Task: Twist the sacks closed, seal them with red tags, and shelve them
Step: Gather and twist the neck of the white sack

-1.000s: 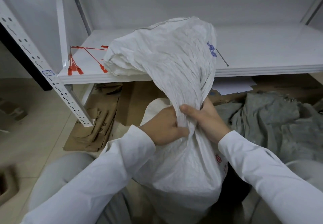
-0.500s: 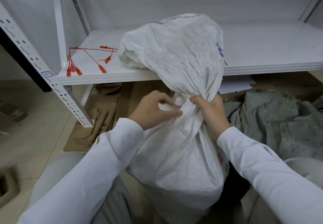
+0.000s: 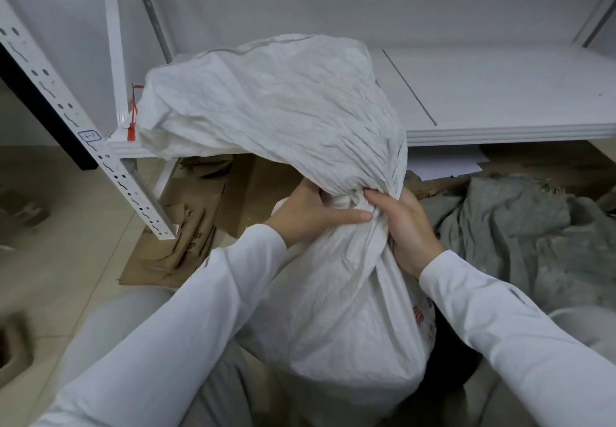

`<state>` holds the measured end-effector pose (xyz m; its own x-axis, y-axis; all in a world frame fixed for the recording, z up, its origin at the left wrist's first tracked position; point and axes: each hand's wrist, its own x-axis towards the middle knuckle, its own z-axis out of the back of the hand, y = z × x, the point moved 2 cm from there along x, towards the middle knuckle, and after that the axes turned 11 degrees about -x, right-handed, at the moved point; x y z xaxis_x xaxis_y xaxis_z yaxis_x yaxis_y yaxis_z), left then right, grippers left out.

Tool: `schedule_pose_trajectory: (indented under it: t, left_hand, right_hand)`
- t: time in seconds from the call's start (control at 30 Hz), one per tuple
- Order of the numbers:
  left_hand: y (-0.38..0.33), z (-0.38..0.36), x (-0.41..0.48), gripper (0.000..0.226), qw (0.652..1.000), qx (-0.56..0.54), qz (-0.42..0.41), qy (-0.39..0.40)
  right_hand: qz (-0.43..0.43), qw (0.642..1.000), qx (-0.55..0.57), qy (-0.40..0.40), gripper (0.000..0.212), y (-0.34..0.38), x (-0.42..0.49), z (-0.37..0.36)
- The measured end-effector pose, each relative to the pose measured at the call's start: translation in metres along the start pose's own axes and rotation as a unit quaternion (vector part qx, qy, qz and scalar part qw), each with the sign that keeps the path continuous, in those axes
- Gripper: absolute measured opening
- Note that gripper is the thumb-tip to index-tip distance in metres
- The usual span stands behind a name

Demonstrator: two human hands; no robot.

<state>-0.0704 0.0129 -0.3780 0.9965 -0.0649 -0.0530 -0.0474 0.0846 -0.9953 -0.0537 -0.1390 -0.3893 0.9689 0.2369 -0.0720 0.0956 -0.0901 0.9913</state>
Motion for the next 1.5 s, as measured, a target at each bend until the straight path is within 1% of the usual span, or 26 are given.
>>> schedule_pose_trajectory:
  t: [0.03,0.07,0.13,0.23,0.27,0.37,0.4,0.5,0.6,0.7,0.8,0.9,0.97,1.03,1.07,1.1,1.2,1.27,1.33,1.37,1.4,1.47,1.5]
  left_hand:
    - [-0.002,0.003,-0.001,0.081,1.0,-0.014,0.012,0.017]
    - [-0.004,0.006,-0.002,0.081,0.999,-0.024,0.024,0.032]
    - [-0.004,0.016,0.0,0.09,0.997,-0.016,0.049,0.05]
    - [0.001,0.023,0.004,0.1,0.993,0.031,0.091,0.068]
    - [0.003,0.023,0.005,0.099,0.993,0.031,0.098,0.064]
    - [0.006,0.016,0.006,0.077,0.996,0.012,0.076,0.042]
    - [0.006,0.014,0.007,0.074,0.997,0.017,0.07,0.025]
    - [0.013,0.007,0.009,0.081,0.997,0.023,0.07,-0.021]
    - [0.021,0.004,0.011,0.086,0.994,-0.014,0.078,-0.081]
    - [0.024,0.002,0.009,0.089,0.986,-0.038,0.086,-0.136]
    - [0.019,-0.002,0.008,0.096,0.982,-0.002,0.071,-0.174]
    - [0.016,-0.009,0.005,0.103,0.98,0.028,0.051,-0.191]
    - [0.016,-0.011,0.001,0.101,0.975,0.022,0.051,-0.214]
    - [0.016,-0.013,-0.004,0.094,0.971,0.018,0.054,-0.233]
    - [0.016,-0.014,-0.005,0.09,0.969,0.024,0.059,-0.237]
    - [0.016,-0.015,-0.007,0.085,0.969,0.029,0.067,-0.236]
    - [0.017,-0.02,-0.009,0.074,0.965,0.023,0.076,-0.251]
    - [0.019,-0.021,-0.011,0.069,0.962,0.007,0.102,-0.253]
    - [0.021,-0.021,-0.012,0.057,0.963,-0.022,0.146,-0.226]
    - [0.02,-0.022,-0.012,0.051,0.965,-0.028,0.163,-0.204]
    - [0.017,-0.023,-0.012,0.048,0.967,-0.027,0.163,-0.192]
    - [0.011,-0.024,-0.01,0.053,0.975,-0.019,0.112,-0.193]
    - [0.007,-0.023,-0.01,0.058,0.977,-0.014,0.085,-0.196]
  right_hand:
    - [0.005,1.0,-0.004,0.005,0.026,0.0,0.0,0.0]
    - [0.011,1.0,-0.007,0.009,0.026,0.0,0.0,0.001]
    - [0.025,0.999,-0.011,0.018,0.025,-0.001,0.001,0.001]
    - [0.041,0.999,-0.021,0.029,0.036,-0.003,0.002,0.001]
    - [0.055,0.997,-0.037,0.03,0.036,-0.002,0.003,0.001]
    - [0.107,0.987,-0.119,0.022,0.032,0.001,0.003,0.0]
    - [0.114,0.983,-0.145,0.016,0.031,0.003,0.003,0.001]
    - [0.116,0.969,-0.216,-0.016,0.026,0.012,0.003,0.01]
    - [0.1,0.935,-0.334,-0.065,0.027,0.02,0.005,0.026]
    - [0.081,0.895,-0.431,-0.084,0.03,0.021,0.002,0.033]
    - [0.104,0.85,-0.507,-0.094,0.02,0.013,-0.006,0.028]
    - [0.137,0.822,-0.538,-0.129,0.021,0.004,-0.011,0.023]
    - [0.146,0.822,-0.536,-0.129,0.017,0.003,-0.014,0.019]
    - [0.133,0.832,-0.528,-0.109,0.014,0.003,-0.018,0.014]
    - [0.124,0.836,-0.526,-0.094,0.019,0.001,-0.02,0.01]
    - [0.117,0.836,-0.53,-0.078,0.027,-0.002,-0.022,0.006]
    - [0.103,0.818,-0.565,-0.037,0.058,-0.016,-0.024,-0.005]
    - [0.109,0.817,-0.565,-0.029,0.083,-0.025,-0.023,-0.009]
    - [0.099,0.823,-0.558,-0.039,0.1,-0.03,-0.019,-0.011]
    - [0.095,0.826,-0.554,-0.045,0.101,-0.031,-0.018,-0.011]
    - [0.093,0.83,-0.548,-0.052,0.097,-0.03,-0.016,-0.01]
    - [0.08,0.848,-0.52,-0.07,0.08,-0.025,-0.012,-0.006]
    - [0.067,0.866,-0.491,-0.073,0.072,-0.02,-0.01,-0.003]
